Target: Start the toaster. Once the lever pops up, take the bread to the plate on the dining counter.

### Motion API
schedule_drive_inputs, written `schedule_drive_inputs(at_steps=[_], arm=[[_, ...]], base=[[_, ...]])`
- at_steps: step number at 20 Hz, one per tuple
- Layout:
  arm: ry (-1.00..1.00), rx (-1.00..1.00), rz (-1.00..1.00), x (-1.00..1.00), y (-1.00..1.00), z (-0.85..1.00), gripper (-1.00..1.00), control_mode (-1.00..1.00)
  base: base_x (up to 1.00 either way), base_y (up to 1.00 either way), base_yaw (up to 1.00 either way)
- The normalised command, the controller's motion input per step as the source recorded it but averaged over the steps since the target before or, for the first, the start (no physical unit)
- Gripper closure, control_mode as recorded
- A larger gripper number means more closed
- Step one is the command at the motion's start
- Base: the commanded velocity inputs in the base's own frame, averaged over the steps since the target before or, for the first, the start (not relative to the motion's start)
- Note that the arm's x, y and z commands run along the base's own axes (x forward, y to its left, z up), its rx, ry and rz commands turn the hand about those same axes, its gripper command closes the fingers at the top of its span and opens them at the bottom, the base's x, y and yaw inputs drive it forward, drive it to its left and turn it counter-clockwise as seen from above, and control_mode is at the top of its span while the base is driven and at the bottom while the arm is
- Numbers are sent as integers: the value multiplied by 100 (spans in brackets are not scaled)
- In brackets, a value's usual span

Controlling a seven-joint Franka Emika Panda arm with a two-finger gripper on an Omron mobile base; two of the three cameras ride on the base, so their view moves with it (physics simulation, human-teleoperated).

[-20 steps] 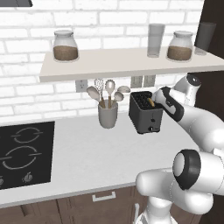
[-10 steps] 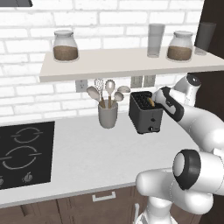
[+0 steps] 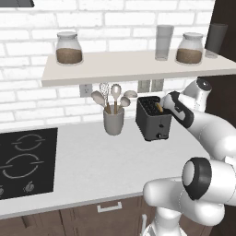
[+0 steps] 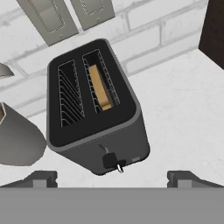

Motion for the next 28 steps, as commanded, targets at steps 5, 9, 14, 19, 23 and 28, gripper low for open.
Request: schedule_drive_inputs(at_steps=[5, 9, 14, 19, 23, 28], arm=[[0, 0, 0, 0, 0, 0, -100, -100], [0, 0, 0, 0, 0, 0, -100, -100], [0, 0, 0, 0, 0, 0, -100, -100], [0, 0, 0, 0, 0, 0, -100, -100], [0, 0, 0, 0, 0, 0, -100, -100], [0, 0, 0, 0, 0, 0, -100, -100]], base=[[0, 0, 0], [0, 0, 0], [0, 0, 0], [0, 0, 0], [0, 0, 0], [0, 0, 0]])
